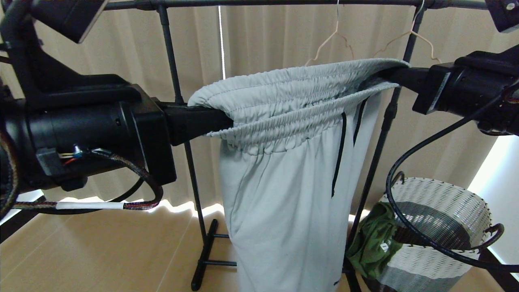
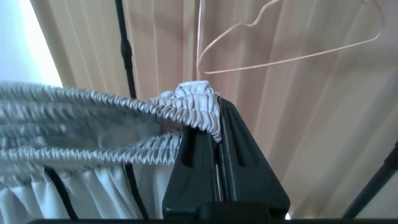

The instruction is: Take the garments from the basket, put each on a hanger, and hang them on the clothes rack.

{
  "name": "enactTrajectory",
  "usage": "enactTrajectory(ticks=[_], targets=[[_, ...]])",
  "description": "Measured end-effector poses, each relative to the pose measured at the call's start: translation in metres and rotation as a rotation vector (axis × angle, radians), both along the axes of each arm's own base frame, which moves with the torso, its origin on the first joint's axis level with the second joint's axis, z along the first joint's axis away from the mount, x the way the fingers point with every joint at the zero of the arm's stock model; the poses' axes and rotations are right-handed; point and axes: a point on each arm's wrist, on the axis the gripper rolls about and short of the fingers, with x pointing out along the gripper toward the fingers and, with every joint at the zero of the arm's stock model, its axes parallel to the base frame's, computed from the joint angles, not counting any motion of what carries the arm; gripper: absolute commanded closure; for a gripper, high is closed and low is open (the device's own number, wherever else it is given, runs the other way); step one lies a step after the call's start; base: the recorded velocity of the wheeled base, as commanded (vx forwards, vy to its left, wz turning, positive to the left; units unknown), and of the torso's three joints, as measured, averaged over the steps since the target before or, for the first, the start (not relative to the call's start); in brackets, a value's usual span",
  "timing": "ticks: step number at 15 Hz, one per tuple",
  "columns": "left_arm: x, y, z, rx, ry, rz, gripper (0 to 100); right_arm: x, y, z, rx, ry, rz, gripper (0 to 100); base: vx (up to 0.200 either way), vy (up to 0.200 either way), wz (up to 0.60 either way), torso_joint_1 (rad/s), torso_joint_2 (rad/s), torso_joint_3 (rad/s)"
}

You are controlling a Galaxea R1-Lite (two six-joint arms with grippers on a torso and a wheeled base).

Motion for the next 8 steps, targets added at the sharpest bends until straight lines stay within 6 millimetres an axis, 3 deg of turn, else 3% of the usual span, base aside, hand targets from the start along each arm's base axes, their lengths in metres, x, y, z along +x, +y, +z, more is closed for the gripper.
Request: enactTrajectory(ticks=[8], targets=[[0.0001, 0.0003, 0.0013, 0.005, -0.021, 0.005, 100, -0.0007, -0.0005, 0.0003, -0.001, -0.003, -0.007, 100, 0.000, 0.000, 0.00, 0.000, 0.00, 0.000]])
